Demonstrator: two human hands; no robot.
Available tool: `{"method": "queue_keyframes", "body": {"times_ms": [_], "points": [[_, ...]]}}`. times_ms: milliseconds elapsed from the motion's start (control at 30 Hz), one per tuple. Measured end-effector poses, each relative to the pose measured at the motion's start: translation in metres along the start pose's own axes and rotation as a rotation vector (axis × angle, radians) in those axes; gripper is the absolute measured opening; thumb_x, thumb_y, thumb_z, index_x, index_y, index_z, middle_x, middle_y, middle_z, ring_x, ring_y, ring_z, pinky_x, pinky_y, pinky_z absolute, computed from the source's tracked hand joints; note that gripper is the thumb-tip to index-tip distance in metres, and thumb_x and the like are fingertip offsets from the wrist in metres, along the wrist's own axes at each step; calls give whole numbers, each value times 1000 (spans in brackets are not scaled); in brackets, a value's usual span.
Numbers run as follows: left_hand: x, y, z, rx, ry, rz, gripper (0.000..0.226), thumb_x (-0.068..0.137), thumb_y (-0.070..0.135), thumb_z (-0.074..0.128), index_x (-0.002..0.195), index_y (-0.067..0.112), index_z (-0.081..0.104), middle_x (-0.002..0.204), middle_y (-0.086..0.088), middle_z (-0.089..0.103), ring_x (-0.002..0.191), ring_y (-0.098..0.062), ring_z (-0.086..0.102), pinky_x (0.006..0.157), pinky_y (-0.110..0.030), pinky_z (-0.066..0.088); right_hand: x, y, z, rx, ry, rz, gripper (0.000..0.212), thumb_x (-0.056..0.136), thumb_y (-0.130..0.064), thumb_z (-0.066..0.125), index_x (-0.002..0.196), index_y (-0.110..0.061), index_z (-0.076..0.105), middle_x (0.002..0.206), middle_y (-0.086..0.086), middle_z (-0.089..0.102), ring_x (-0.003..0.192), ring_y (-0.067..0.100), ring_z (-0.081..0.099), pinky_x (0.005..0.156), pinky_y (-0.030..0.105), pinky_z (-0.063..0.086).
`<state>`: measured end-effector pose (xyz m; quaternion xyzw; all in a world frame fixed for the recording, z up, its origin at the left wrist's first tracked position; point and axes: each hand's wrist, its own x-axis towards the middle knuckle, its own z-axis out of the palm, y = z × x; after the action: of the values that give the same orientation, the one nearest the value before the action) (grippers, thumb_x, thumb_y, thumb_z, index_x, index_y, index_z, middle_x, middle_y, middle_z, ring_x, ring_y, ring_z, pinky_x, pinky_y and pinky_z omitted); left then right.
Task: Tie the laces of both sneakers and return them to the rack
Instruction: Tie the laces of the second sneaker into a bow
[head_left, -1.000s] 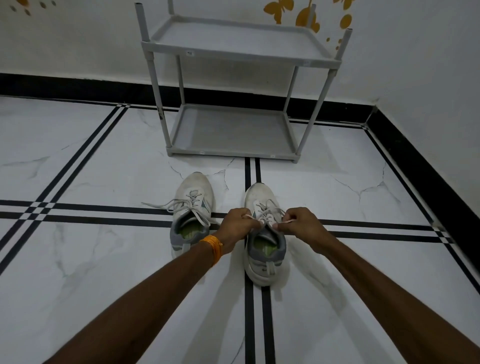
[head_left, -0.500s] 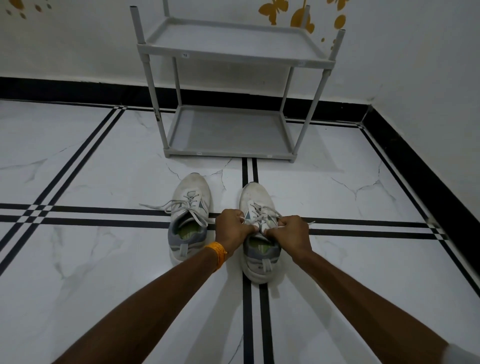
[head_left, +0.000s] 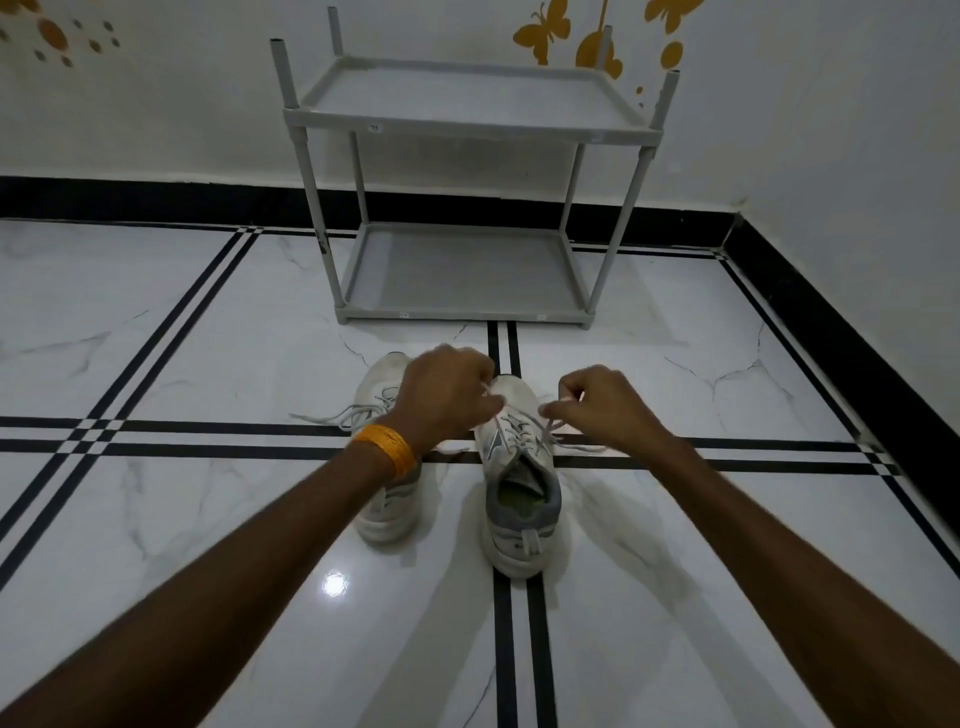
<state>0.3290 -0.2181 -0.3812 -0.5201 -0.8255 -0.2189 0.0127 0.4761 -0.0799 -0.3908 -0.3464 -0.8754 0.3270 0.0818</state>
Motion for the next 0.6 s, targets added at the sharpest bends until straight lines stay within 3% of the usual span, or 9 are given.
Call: {"method": "queue_keyframes", "body": {"times_ms": [100,167,233,300,400,500,567,600], "points": [[12,6,-28,-162,-56,123,47,80,36,73,51,24,38,51,5,42,50,-11,38,56,-23,27,10,-22,-30,66,-2,-67,39,81,-32,73,58,-7,54,57,11,51,53,19,48,55,28,43],[11,13,-34,-187,-135,260,37,83,33,72,56,17,53,58,1,54,57,-16,48,61,-20,29,15,-37,-42,61,-20,-117,39,83,-32,72,61,-6,54,59,12,52,53,20,50,56,28,45],[7,21,-33,-135,-159,425,28,84,34,71,69,12,62,72,2,63,71,-17,55,69,-16,36,19,-55,-50,-4,-16,-188,39,84,-33,70,59,-11,50,61,14,54,58,30,57,60,39,50],[3,28,-28,-95,-171,564,24,86,33,69,77,13,60,81,5,63,76,-14,57,69,-23,46,21,-73,-56,-22,12,-258,39,86,-31,69,60,-13,48,64,15,54,69,39,64,65,47,55],[10,33,-23,131,-79,671,20,89,29,64,89,9,65,87,-6,68,72,-20,63,59,-28,44,22,-95,-56,-2,28,-358,37,86,-30,69,62,-11,48,60,8,52,60,26,59,64,41,54],[27,25,-27,428,-49,562,24,92,26,53,98,7,68,94,-12,70,84,-29,65,65,-34,48,18,-102,-47,-14,22,-421,36,88,-31,66,68,-3,56,67,9,59,64,21,59,66,38,51],[34,22,-31,406,-69,384,26,92,30,54,97,10,69,91,-9,70,79,-25,64,63,-30,43,18,-93,-44,73,62,-372,22,89,-28,64,84,-7,65,82,5,66,72,17,63,64,33,52],[36,22,-33,283,-94,273,26,90,33,57,93,11,70,86,-8,71,73,-22,63,60,-28,41,18,-86,-44,131,94,-327,12,89,-22,64,94,-11,66,93,3,66,77,17,64,63,29,53]]}}
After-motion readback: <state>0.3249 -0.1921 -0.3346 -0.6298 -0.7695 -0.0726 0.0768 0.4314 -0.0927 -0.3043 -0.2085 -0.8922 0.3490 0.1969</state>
